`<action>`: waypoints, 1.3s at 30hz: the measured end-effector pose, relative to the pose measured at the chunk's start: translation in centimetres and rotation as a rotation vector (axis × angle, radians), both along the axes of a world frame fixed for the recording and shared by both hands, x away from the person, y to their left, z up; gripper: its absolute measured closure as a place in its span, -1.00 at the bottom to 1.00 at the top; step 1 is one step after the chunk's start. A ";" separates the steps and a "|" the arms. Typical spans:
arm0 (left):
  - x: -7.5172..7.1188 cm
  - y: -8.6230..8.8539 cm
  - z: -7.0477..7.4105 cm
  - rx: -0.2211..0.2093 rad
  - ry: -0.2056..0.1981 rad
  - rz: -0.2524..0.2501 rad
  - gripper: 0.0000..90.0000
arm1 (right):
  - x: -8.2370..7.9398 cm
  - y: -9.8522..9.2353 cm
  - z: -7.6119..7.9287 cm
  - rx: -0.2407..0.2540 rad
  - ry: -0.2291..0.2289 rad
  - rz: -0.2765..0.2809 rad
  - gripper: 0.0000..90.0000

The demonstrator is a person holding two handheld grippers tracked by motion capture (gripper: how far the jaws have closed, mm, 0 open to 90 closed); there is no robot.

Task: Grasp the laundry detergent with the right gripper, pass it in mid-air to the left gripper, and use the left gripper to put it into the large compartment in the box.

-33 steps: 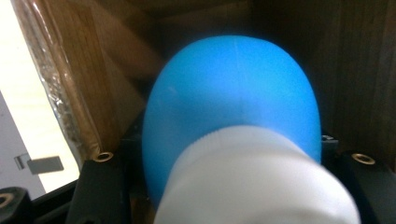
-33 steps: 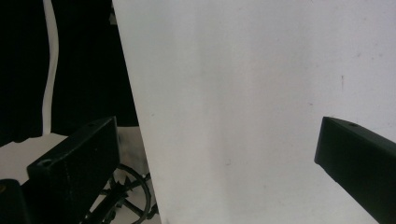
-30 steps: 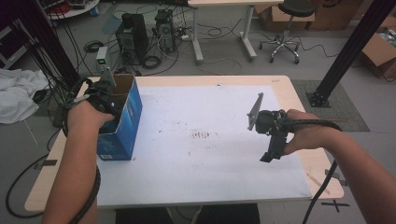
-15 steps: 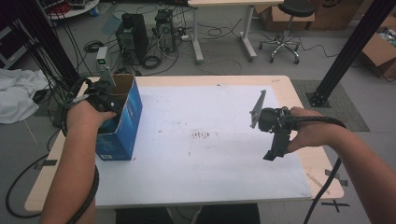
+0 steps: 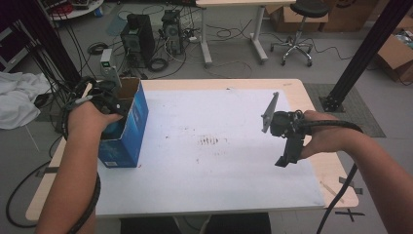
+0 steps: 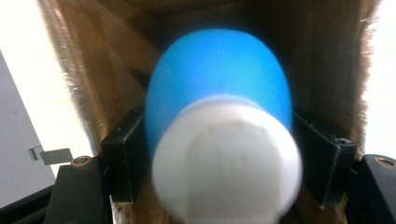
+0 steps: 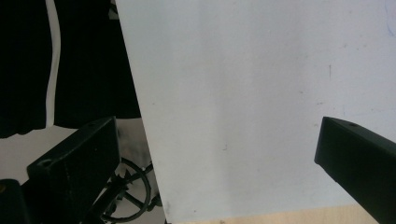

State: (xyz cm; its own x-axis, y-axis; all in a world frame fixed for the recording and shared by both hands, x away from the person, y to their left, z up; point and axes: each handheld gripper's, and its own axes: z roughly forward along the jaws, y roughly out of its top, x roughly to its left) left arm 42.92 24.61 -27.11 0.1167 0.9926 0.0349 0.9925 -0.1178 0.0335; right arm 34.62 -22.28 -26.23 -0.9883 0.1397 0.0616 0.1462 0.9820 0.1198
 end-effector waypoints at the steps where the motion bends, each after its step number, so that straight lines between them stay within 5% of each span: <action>1: 0.0 0.0 0.2 -0.001 -0.001 0.002 -0.37 | 0.0 0.0 0.0 -0.002 0.000 0.000 -1.00; 6: -0.3 0.0 1.4 -0.027 -0.014 -0.004 -0.44 | -0.1 -0.2 0.2 -0.005 0.002 -0.003 -1.00; 20: -0.9 -1.6 5.0 0.017 -0.037 -0.078 -0.64 | -0.2 -0.5 0.6 -0.013 0.000 -0.010 -1.00; 30: -1.4 -4.9 7.9 0.031 -0.050 -0.231 -0.78 | -0.4 -0.9 0.9 -0.026 -0.001 -0.016 -1.00; 39: -1.5 -7.9 8.9 0.021 -0.049 -0.330 -0.78 | -0.5 -1.2 1.0 -0.024 -0.001 -0.020 -1.00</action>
State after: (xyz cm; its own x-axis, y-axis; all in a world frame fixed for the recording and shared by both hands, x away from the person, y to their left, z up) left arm 41.46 16.72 -18.17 0.4295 0.9004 0.0686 0.8979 -0.4339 0.0740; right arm 34.12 -23.48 -25.27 -0.9852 0.1612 0.0575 0.1662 0.9813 0.0967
